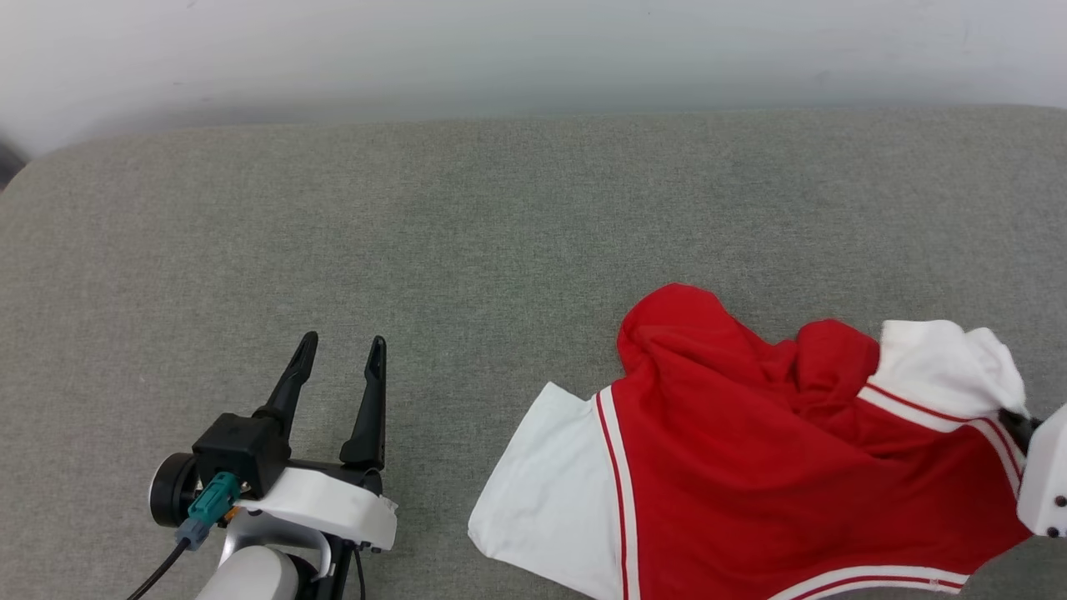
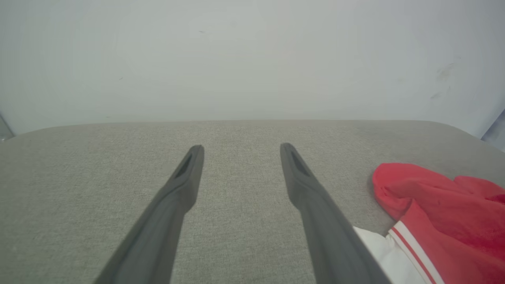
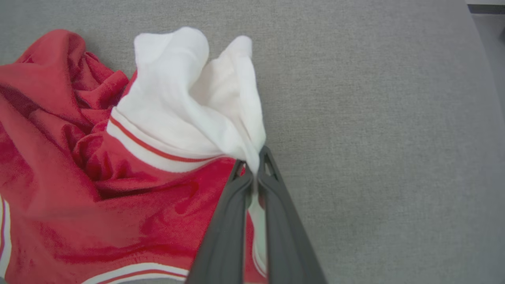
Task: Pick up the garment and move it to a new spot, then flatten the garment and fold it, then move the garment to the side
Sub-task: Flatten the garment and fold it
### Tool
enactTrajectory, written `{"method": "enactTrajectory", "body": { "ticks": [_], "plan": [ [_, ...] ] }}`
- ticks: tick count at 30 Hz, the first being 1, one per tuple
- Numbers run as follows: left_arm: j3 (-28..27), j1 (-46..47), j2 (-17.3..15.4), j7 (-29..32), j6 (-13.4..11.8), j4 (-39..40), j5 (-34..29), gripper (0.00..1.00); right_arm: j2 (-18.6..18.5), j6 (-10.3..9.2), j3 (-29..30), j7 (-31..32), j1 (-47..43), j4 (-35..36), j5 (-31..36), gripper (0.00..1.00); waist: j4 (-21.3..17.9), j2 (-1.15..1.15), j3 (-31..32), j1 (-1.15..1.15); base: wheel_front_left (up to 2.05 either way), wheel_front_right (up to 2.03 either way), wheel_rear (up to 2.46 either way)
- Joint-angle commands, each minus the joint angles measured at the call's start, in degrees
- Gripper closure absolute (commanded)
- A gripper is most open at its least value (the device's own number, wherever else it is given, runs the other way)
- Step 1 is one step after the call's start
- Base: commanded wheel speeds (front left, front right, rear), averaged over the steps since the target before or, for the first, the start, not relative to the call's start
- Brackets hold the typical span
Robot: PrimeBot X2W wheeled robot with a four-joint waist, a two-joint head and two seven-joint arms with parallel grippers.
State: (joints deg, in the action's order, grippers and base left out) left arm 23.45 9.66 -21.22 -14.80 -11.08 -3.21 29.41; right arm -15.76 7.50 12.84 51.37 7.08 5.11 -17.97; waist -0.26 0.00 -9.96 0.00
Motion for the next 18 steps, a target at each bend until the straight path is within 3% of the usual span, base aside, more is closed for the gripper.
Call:
{"method": "enactTrajectory", "body": {
  "ticks": [1, 6, 10, 11, 12, 18],
  "plan": [
    [0.02, -0.13, -0.14, -0.21, -0.07, 0.15, -0.38, 0.00, 0.77, -0.02, 1.96, -0.79, 0.59, -0.28, 0.73, 1.00, -0.11, 0.00, -0.15, 0.00, 0.00, 0.00, 0.00],
    [0.31, 0.36, -0.21, -0.13, 0.18, 0.04, -0.28, 0.00, 3.54, -0.02, 11.28, -4.20, -1.44, -5.23, 1.20, 1.00, 0.26, 0.00, -0.79, 0.00, 0.00, 0.00, 0.00],
    [0.31, 0.56, -0.29, -0.01, 0.18, -0.19, -0.03, 0.00, 4.77, -0.03, 15.17, -8.76, -2.86, -11.62, 2.37, 1.00, 0.73, 0.00, -1.44, 0.00, 0.00, 0.00, 0.00],
    [0.32, 0.57, -0.31, 0.03, 0.11, -0.27, 0.04, 0.00, 4.94, -0.03, 15.48, -10.66, -2.85, -13.15, 2.70, 0.87, 0.77, 0.00, -1.59, 0.00, 0.00, 0.00, 0.00],
    [0.32, 0.59, -0.38, 0.12, 0.04, -0.36, 0.09, 0.00, 5.13, -0.03, 15.14, -12.11, -3.17, -15.04, 3.16, 0.00, 0.79, 0.00, -1.68, 0.00, 0.00, 0.00, 0.00],
    [0.28, 0.22, -0.89, 0.61, -0.44, -0.43, 0.20, 0.00, 5.10, -0.03, 15.20, -24.01, -0.63, -20.01, 4.19, 0.00, 0.40, 0.00, -1.20, 0.00, 0.00, 0.00, 0.00]
  ]
}}
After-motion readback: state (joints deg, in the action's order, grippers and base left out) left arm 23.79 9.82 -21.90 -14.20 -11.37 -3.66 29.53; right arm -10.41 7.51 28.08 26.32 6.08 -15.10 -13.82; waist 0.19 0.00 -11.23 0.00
